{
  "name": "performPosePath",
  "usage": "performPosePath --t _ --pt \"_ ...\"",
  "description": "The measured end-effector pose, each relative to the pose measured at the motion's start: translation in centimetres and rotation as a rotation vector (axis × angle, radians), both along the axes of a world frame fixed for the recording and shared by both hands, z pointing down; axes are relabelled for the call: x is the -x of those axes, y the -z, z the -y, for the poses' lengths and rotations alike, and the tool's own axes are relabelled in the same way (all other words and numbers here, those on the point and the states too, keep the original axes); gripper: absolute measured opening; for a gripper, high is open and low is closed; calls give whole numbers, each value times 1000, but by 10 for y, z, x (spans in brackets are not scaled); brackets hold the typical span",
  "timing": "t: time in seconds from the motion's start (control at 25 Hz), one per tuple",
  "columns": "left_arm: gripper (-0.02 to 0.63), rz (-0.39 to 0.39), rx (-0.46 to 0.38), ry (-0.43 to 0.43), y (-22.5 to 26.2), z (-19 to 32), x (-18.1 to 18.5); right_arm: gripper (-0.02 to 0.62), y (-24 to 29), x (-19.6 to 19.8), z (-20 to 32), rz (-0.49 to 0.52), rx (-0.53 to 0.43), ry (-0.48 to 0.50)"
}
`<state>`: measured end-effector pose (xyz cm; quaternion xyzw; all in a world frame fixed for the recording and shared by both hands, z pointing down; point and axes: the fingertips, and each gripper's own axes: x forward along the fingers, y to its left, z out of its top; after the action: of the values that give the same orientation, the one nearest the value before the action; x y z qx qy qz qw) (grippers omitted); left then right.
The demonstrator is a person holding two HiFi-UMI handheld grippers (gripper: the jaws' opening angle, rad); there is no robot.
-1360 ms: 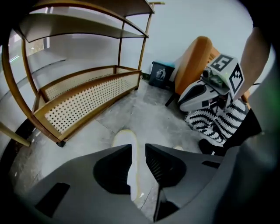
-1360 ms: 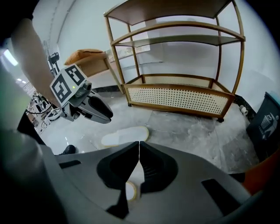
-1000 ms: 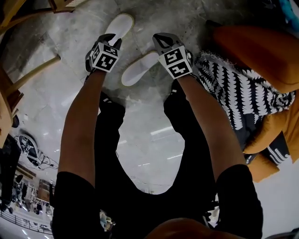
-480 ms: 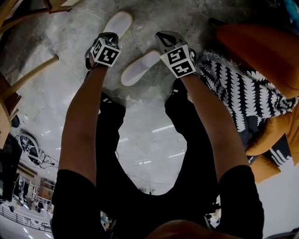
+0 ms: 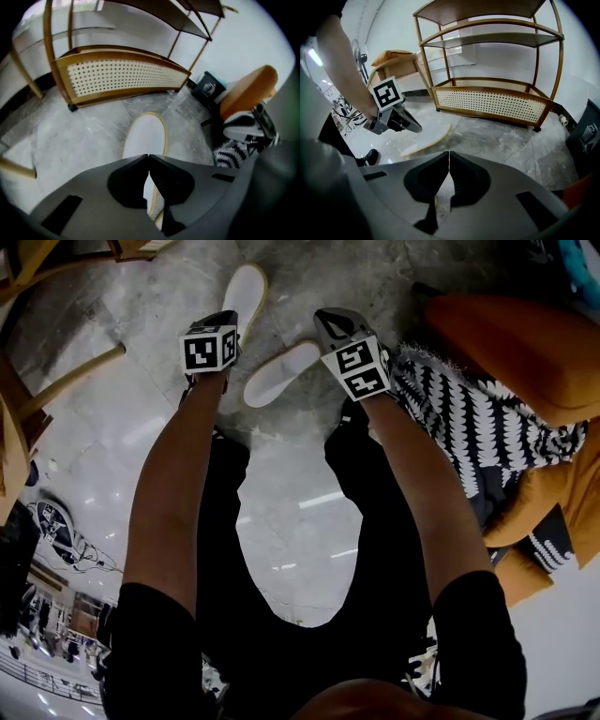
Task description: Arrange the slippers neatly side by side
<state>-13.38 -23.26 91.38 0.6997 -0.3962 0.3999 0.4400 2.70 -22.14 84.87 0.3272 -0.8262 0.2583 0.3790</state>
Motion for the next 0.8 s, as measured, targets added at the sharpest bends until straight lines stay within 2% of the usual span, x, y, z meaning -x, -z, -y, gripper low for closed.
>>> performPosePath --t 0.16,0.28,0.6,0.8 --pt "23 -66 33 258 1 -4 9 32 3 1 -5 -2 15 7" --pt "23 -99 56 392 -6 -7 13 32 -1 1 -10 -2 29 9" --pt "23 -165 110 594 -38 -7 6 32 -15 8 -18 16 47 3" --pt "23 -219 120 692 -49 -4 0 32 -20 10 -23 22 57 1"
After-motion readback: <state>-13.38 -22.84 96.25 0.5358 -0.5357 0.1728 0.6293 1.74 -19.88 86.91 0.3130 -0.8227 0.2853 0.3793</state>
